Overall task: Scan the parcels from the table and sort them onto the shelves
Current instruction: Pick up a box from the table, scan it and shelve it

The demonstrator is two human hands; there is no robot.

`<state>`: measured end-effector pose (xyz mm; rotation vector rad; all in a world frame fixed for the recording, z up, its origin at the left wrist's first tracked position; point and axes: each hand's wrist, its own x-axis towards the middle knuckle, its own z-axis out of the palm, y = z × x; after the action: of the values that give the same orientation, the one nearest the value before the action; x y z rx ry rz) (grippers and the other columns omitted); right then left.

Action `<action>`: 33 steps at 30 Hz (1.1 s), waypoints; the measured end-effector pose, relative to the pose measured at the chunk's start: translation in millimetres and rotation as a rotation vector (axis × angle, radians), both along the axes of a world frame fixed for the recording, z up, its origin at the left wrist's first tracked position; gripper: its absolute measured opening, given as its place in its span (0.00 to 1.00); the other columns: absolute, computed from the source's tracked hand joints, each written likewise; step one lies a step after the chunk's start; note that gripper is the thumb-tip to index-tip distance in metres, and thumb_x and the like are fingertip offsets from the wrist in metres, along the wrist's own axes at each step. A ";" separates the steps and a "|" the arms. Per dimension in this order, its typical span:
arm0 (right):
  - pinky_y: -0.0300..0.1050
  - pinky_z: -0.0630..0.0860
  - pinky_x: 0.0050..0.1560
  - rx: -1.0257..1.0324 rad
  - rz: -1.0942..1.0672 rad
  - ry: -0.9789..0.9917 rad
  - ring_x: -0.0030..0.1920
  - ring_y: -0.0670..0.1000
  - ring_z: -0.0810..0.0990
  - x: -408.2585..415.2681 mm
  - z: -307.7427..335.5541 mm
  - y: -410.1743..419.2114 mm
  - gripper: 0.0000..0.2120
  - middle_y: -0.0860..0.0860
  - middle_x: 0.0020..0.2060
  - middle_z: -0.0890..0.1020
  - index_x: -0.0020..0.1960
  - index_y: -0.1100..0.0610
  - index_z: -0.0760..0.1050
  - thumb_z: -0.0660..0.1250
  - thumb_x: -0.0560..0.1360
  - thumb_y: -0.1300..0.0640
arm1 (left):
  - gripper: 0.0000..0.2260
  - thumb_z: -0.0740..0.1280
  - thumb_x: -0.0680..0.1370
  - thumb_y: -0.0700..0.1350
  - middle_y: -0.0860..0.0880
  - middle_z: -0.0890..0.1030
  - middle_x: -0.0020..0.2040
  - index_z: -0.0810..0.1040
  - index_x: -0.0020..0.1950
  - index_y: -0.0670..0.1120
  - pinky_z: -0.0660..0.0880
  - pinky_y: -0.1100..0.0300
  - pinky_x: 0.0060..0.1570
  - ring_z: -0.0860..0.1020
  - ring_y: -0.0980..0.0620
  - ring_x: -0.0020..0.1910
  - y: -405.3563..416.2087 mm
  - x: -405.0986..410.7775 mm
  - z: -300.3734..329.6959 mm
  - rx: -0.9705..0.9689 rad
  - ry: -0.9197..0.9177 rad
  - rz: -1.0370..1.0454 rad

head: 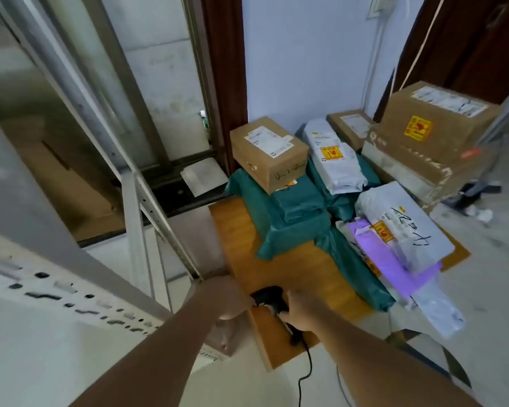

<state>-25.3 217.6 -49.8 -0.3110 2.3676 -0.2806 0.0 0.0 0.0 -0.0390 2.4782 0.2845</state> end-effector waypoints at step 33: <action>0.46 0.77 0.35 -0.872 -0.537 0.214 0.29 0.52 0.78 -83.8 221.3 68.8 0.08 0.58 0.38 0.78 0.55 0.51 0.68 0.66 0.81 0.58 | 0.63 0.73 0.49 0.83 0.45 0.78 0.71 0.72 0.76 0.50 0.76 0.42 0.66 0.80 0.40 0.64 23.5 -236.0 28.3 0.979 0.138 1.122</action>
<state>-109.1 286.4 171.5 -0.0870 2.3632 -1.6087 -236.0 23.5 28.3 -0.9995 1.9078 1.9271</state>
